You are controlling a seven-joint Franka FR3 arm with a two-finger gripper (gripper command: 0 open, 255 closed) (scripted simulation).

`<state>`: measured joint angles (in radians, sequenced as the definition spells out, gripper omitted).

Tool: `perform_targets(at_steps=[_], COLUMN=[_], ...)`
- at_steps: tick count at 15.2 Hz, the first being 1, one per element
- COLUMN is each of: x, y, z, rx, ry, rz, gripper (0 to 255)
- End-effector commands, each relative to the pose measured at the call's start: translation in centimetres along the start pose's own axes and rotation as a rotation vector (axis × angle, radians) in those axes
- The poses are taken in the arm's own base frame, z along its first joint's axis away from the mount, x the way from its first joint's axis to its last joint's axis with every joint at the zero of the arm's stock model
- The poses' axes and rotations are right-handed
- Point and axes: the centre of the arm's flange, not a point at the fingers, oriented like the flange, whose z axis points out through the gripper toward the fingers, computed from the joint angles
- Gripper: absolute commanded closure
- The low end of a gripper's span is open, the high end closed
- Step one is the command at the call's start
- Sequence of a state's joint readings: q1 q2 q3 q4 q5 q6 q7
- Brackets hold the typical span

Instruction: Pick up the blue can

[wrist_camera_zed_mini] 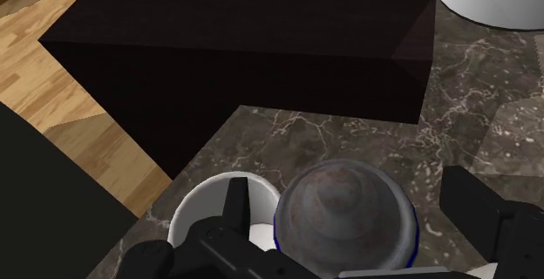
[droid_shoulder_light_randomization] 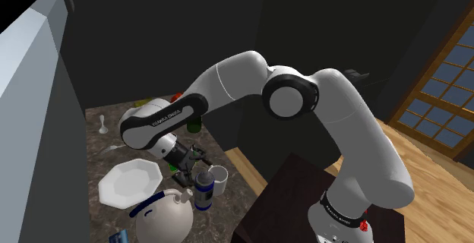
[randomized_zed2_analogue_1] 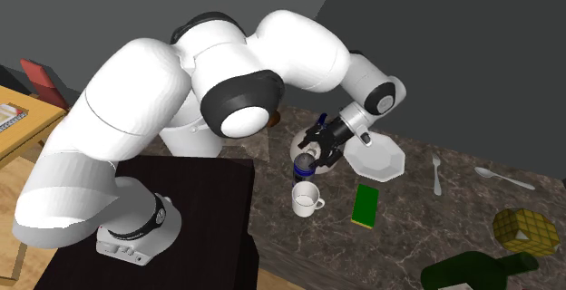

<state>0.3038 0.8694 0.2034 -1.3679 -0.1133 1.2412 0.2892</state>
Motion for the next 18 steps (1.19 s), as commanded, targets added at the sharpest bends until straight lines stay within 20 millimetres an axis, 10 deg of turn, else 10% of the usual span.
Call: perform_targets(at_steps=[1, 4, 5, 18], x=[0.9, 1.6, 1.5, -0.1], y=[-0.3, -0.4, -0.4, 0.0], z=[0.6, 1.0, 1.0, -0.2], rx=[0.000, 0.000, 0.000, 0.000], ry=[0.000, 0.000, 0.000, 0.000], rz=[0.000, 0.000, 0.000, 0.000], gripper=[0, 0, 255, 255])
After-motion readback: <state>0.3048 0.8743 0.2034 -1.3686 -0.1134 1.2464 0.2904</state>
